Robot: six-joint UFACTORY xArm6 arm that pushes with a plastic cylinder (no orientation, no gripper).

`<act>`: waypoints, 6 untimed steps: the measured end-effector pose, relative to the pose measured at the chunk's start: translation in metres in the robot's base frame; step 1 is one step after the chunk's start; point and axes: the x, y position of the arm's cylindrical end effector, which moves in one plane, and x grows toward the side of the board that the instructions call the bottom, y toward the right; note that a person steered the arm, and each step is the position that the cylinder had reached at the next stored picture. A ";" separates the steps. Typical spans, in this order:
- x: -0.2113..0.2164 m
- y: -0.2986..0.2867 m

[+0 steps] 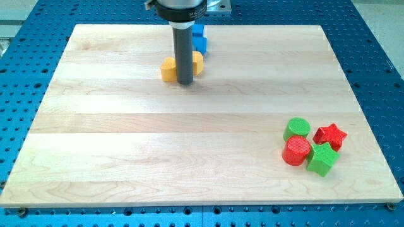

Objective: Slide the yellow hexagon to the right side of the yellow heart

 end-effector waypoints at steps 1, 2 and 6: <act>0.001 0.044; -0.030 0.073; -0.055 0.044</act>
